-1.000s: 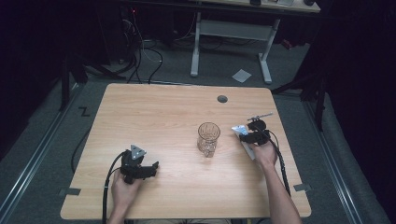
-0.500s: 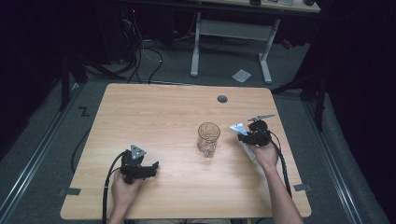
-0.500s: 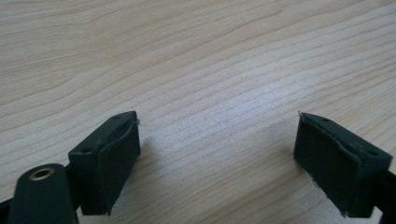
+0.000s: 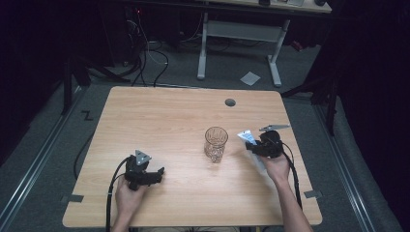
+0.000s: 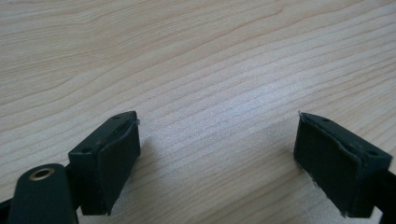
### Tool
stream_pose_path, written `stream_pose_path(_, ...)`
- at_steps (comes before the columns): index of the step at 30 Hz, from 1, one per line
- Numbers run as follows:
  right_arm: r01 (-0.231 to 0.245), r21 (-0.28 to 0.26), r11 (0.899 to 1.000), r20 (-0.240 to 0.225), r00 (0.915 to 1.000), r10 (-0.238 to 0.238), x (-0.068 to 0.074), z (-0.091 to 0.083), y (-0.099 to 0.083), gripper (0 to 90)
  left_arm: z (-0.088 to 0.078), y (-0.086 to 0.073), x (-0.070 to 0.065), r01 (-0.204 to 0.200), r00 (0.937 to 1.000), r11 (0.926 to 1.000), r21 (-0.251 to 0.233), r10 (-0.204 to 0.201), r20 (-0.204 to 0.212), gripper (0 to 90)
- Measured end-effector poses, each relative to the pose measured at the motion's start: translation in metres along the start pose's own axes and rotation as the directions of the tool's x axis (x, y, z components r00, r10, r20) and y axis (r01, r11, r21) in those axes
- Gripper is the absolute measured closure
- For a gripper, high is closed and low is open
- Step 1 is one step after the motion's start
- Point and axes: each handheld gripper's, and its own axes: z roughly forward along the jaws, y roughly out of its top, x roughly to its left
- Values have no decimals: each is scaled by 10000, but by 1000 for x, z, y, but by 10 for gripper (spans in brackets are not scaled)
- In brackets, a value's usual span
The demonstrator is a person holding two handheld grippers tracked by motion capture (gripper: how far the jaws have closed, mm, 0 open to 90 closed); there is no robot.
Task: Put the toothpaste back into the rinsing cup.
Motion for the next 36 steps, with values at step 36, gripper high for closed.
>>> stream_pose_path(36,560,-1722,9835,-974,9925,-736,41,-47,-12,654,0,0,0,15,10000,10000,-12,-15,-4,148)
